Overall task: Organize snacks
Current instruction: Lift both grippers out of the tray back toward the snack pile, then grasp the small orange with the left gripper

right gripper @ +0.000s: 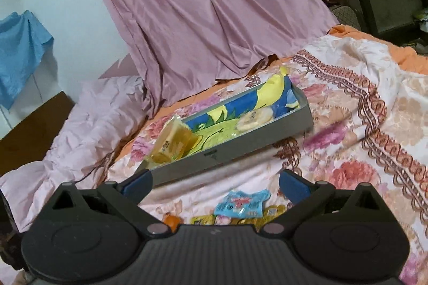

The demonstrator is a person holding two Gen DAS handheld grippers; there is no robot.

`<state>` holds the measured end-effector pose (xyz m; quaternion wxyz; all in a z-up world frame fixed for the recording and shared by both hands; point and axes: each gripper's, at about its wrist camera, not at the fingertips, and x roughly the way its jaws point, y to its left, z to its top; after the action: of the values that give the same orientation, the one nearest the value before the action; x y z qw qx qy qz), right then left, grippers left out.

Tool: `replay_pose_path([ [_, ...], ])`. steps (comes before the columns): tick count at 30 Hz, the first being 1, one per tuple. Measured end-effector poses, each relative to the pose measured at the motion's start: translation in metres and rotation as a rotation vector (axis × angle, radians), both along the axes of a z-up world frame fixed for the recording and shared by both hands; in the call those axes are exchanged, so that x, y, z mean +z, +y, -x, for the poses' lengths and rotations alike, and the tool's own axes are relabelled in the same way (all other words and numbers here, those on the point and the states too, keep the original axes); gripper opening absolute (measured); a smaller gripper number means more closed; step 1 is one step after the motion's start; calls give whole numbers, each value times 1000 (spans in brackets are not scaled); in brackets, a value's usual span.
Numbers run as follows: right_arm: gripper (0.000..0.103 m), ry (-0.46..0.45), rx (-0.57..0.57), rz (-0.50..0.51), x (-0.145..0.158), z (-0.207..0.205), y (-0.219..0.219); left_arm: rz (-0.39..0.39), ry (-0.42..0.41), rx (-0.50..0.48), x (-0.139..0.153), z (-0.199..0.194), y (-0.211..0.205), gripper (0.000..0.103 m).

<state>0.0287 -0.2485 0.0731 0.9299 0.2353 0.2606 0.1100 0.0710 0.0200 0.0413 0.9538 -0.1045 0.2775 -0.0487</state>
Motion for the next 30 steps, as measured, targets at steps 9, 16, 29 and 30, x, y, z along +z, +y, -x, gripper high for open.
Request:
replay_pose_path([
  [9,103,70,199,-281,-33,18,-2,-14,38,3,-37,47,15,102],
  [16,103,67,283,-102,-35,21,17,-130,26,-74,-55,54,1,102],
  [29,103,209,29,-267,-58,-1,-35,-168,77,-139,-88,24,-17,102],
  [30,103,219,28,-273,-60,-2,-35,-140,72,-135,-86,19,-15,102],
])
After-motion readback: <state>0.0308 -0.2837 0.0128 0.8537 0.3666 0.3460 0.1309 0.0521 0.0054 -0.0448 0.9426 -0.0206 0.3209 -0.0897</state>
